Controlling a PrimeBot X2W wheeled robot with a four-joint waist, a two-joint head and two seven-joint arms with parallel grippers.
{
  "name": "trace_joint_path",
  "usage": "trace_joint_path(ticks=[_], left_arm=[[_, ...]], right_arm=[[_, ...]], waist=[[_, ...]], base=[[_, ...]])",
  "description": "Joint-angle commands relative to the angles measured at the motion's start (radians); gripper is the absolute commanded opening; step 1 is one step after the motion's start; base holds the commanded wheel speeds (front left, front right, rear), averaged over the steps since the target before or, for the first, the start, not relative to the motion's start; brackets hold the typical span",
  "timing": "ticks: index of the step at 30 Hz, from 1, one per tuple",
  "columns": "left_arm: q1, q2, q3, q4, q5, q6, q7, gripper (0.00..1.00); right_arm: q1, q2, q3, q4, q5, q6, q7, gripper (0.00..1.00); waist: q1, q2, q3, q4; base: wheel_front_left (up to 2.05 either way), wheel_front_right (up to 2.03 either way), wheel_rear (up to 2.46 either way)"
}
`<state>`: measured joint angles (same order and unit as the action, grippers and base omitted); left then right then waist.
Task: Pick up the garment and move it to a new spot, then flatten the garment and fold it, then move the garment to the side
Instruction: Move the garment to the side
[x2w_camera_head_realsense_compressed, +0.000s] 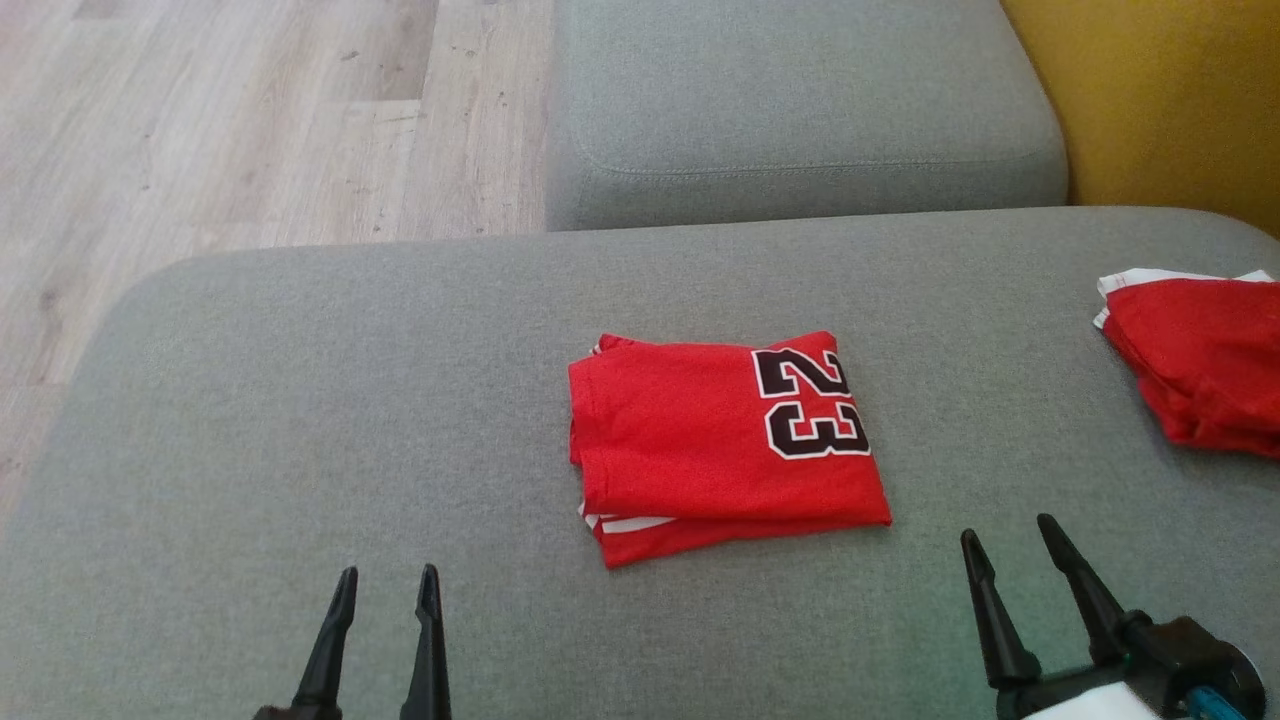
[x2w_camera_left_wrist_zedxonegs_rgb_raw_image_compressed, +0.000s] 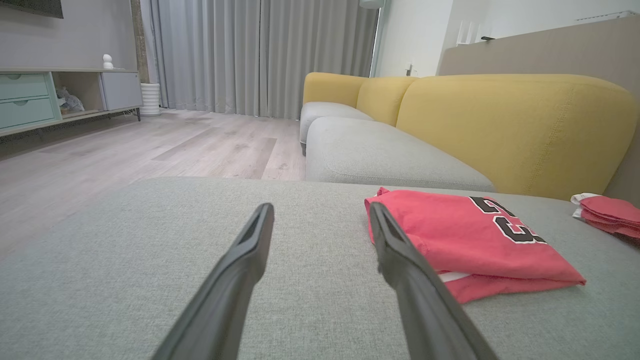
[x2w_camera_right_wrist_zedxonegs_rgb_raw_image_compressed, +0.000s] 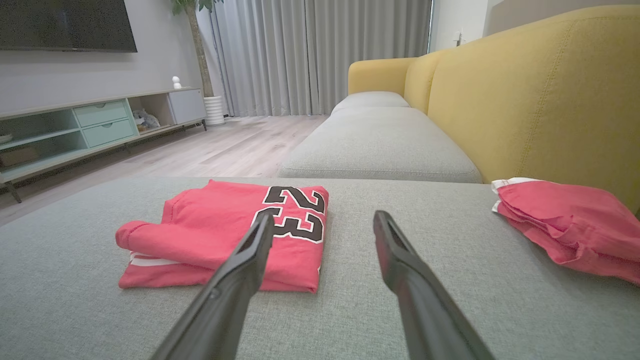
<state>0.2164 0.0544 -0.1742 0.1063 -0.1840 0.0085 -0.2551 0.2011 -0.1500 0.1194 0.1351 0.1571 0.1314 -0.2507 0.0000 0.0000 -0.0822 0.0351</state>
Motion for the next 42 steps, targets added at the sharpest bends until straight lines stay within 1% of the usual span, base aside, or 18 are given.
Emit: trace_joint_path(ticks=[1,13,16,20,22,25,28,31,35,38,42], left_arm=[[-0.029,-0.004,0.036,-0.028,0.000,0.002,-0.007,1.00],[-0.025,-0.004,0.038,-0.023,-0.015,0.010,-0.007,1.00],[-0.027,-0.004,0.045,-0.034,-0.038,0.024,-0.007,1.00],[-0.030,-0.004,0.046,-0.049,-0.052,0.031,-0.007,1.00],[-0.032,-0.004,0.044,-0.058,-0.055,0.029,-0.007,1.00],[-0.035,-0.004,0.039,-0.066,-0.069,0.016,-0.007,1.00],[-0.037,-0.004,0.025,-0.059,-0.070,-0.003,-0.007,1.00],[-0.046,-0.004,0.022,-0.055,-0.065,-0.007,-0.007,1.00],[-0.071,-0.004,0.013,-0.062,-0.052,-0.008,-0.007,1.00],[-0.093,-0.004,0.003,-0.068,-0.048,-0.016,-0.007,1.00],[-0.120,-0.004,-0.008,-0.076,-0.048,-0.021,-0.007,1.00]], right_arm=[[-0.017,-0.010,0.018,-0.026,-0.002,-0.001,-0.011,1.00],[-0.024,-0.007,0.024,-0.016,0.001,-0.001,-0.011,1.00],[-0.027,-0.003,0.017,-0.009,0.004,-0.001,-0.011,1.00],[-0.038,0.002,0.009,0.002,0.004,-0.001,-0.011,1.00],[-0.050,0.006,0.003,0.015,0.010,-0.001,-0.011,1.00],[-0.078,0.003,0.006,0.043,0.014,-0.001,-0.011,1.00],[-0.114,-0.004,0.014,0.086,0.025,-0.001,-0.011,1.00],[-0.161,-0.013,0.020,0.152,0.050,-0.001,-0.011,1.00],[-0.260,-0.032,0.038,0.271,0.106,-0.001,-0.009,1.00],[-0.345,-0.045,0.047,0.352,0.147,-0.001,0.024,1.00],[-0.444,-0.060,0.069,0.429,0.219,-0.001,0.063,1.00]], waist=[[0.0000,0.0000,0.000,0.000],[0.0000,0.0000,0.009,-0.008],[0.0000,0.0000,0.018,-0.006],[0.0000,0.0000,0.030,-0.002],[0.0000,0.0000,0.042,0.001],[0.0000,0.0000,0.061,0.007],[0.0000,0.0000,0.077,0.017],[0.0000,0.0000,0.094,0.030],[0.0000,0.0000,0.139,0.051],[0.0000,0.0000,0.171,0.067],[0.0000,0.0000,0.210,0.088]], base=[[0.00,0.00,0.00],[0.00,0.00,0.00],[0.00,0.00,0.00],[0.00,0.00,0.00],[0.00,0.00,0.00],[0.00,0.00,0.00],[0.00,0.00,0.00],[0.00,0.00,0.00],[0.00,0.00,0.00],[0.00,0.00,0.00],[0.00,0.00,0.00]])
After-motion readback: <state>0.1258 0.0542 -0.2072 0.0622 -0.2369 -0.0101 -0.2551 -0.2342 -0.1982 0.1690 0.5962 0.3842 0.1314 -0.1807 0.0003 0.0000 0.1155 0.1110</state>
